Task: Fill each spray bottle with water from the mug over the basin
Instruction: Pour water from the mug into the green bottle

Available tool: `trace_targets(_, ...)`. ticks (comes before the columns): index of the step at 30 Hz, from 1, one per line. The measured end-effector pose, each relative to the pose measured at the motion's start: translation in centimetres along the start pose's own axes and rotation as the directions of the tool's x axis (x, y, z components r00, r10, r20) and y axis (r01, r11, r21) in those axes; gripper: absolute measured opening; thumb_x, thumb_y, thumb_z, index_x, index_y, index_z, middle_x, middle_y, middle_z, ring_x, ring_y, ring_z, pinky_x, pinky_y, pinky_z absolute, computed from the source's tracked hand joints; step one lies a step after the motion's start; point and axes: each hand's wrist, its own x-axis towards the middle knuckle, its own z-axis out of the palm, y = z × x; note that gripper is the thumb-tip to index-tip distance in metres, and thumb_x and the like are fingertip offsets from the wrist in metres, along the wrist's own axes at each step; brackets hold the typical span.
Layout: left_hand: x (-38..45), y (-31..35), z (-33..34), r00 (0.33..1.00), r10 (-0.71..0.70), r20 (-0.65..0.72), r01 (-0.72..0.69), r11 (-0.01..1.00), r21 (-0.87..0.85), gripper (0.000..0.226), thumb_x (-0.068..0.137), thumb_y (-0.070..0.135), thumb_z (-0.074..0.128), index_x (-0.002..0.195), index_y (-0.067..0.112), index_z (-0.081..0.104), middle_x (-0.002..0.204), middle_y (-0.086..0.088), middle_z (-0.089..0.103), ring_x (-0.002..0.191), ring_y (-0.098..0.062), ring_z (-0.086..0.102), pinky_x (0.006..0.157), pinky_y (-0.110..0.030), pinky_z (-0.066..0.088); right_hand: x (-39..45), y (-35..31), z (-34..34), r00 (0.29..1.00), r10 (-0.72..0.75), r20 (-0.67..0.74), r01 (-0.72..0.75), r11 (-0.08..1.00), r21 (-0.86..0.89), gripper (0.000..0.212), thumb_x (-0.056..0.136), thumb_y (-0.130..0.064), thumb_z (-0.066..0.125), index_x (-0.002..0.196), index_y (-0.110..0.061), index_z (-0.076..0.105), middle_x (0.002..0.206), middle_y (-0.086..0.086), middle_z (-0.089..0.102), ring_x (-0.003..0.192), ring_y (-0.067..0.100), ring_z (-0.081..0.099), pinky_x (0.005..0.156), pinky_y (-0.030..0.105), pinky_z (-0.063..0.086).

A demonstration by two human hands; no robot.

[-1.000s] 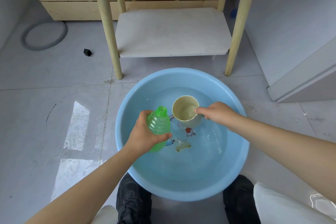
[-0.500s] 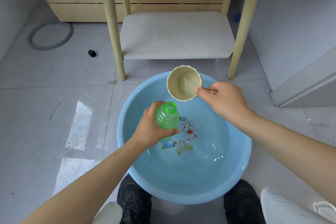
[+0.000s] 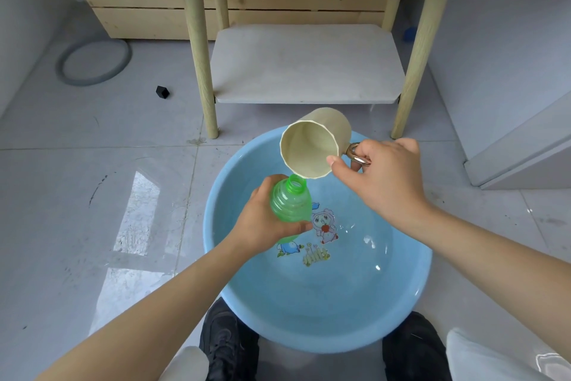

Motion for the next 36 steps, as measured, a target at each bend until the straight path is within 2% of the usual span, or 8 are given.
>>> trace_targets(5, 0.06, 0.08, 0.01, 1.0, -0.002, 0.003, 0.002, 1.0, -0.001, 0.081, 0.06, 0.033, 0.088, 0.123, 0.038, 0.037, 0.125, 0.006, 0.049, 0.105, -0.01, 0.049, 0.082, -0.023, 0.039, 0.05, 0.14, 0.13, 0.995, -0.065, -0.079, 0.064, 0.998, -0.016, 0.045, 0.072, -0.063, 0.046, 0.054, -0.022, 0.042, 0.043, -0.018, 0.027, 0.052, 0.018, 0.043, 0.075, 0.027, 0.023)
trace_targets(16, 0.18, -0.14, -0.09, 1.0, -0.001, -0.003, 0.001, 1.0, 0.001, 0.083, 0.06, 0.036, 0.088, 0.124, 0.04, 0.037, 0.125, 0.007, 0.049, 0.107, -0.011, 0.049, 0.085, -0.026, 0.043, 0.2, 0.06, 0.0, 0.972, -0.167, -0.166, 0.155, 0.984, -0.085, 0.042, 0.074, -0.056, 0.051, 0.055, -0.022, 0.039, 0.046, -0.022, 0.019, 0.048, 0.013, 0.033, 0.073, 0.029, 0.024)
trace_targets(21, 0.1, -0.43, 0.0, 1.0, 0.005, -0.01, -0.005, 1.0, -0.017, 0.08, 0.059, 0.034, 0.088, 0.119, 0.043, 0.036, 0.123, 0.007, 0.052, 0.11, -0.012, 0.051, 0.087, -0.026, 0.044, 0.27, 0.13, 0.11, 0.955, -0.217, -0.201, 0.202, 0.975, -0.093, 0.04, 0.074, -0.054, 0.055, 0.056, -0.023, 0.038, 0.048, -0.024, 0.017, 0.049, 0.012, 0.031, 0.074, 0.028, 0.025)
trace_targets(28, 0.19, -0.36, -0.05, 1.0, 0.013, -0.022, -0.014, 1.0, -0.014, 0.079, 0.06, 0.035, 0.088, 0.116, 0.045, 0.034, 0.124, 0.007, 0.052, 0.109, -0.011, 0.05, 0.086, -0.025, 0.043, 0.3, 0.14, 0.14, 0.943, -0.257, -0.21, 0.235, 0.964, -0.123, 0.041, 0.075, -0.054, 0.056, 0.056, -0.02, 0.044, 0.051, -0.025, 0.016, 0.052, 0.011, 0.032, 0.076, 0.03, 0.026)
trace_targets(36, 0.21, -0.59, 0.04, 1.0, 0.009, -0.019, -0.009, 1.0, -0.016, 0.08, 0.058, 0.036, 0.089, 0.119, 0.043, 0.037, 0.122, 0.008, 0.054, 0.109, -0.012, 0.053, 0.089, -0.03, 0.047, 0.41, 0.23, 0.1, 0.932, -0.29, -0.216, 0.263, 0.954, -0.146, 0.038, 0.075, -0.053, 0.056, 0.059, -0.023, 0.04, 0.053, -0.025, 0.016, 0.054, 0.011, 0.031, 0.076, 0.03, 0.025)
